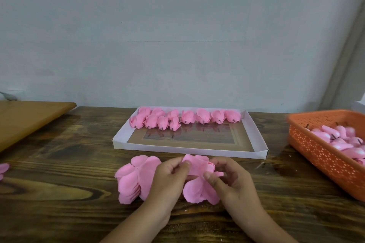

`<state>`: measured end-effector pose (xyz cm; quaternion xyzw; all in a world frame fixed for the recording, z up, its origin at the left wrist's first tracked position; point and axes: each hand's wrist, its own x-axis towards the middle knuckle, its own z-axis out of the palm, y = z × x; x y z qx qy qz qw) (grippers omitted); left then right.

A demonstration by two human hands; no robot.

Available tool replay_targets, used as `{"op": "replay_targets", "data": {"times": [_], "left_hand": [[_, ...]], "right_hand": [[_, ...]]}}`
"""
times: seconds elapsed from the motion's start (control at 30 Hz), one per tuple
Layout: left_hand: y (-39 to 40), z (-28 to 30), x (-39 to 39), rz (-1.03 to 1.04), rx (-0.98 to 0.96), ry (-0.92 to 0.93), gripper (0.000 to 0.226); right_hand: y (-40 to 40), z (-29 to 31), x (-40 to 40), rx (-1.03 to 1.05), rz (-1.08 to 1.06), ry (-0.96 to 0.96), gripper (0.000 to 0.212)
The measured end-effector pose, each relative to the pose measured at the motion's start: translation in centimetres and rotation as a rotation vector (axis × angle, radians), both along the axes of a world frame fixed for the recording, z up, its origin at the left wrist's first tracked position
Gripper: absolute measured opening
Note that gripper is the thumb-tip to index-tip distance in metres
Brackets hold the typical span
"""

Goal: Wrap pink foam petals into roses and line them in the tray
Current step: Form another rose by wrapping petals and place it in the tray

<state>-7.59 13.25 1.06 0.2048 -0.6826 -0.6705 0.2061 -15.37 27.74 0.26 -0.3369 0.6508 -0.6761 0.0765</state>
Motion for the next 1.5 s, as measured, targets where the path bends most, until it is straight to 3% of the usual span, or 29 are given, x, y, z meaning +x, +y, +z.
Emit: {"op": "replay_targets", "data": {"times": [0.23,0.43,0.63,0.9,1.03,1.27,1.5], "left_hand": [[0.42,0.32,-0.03,-0.031,-0.083,0.013,0.038],[0.13,0.12,0.03,-0.024,0.012,0.011,0.022],[0.32,0.33,0.04,0.016,-0.004,-0.007,0.024],[-0.12,0.24,-0.07,0.066,0.126,-0.010,0.023],[-0.07,0.17,0.04,0.027,0.126,0.025,0.013],[-0.03,0.14,0.07,-0.001,0.101,0.052,0.010],[-0.20,0.13,0.09,0.076,0.109,0.058,0.009]], "right_hand": [[0.00,-0.18,-0.06,0.045,0.038,0.037,0.025],[0.02,-0.09,0.05,0.049,0.020,0.025,0.023],[-0.01,-0.09,0.03,0.066,0.009,0.033,0.023],[-0.06,0.01,0.26,0.084,0.103,0.074,0.033],[-0.16,-0.03,0.30,0.074,0.091,0.048,0.021],[-0.08,-0.33,-0.04,0.122,0.000,0.055,0.023],[-0.04,-0.30,0.18,0.094,0.095,0.058,0.020]]}}
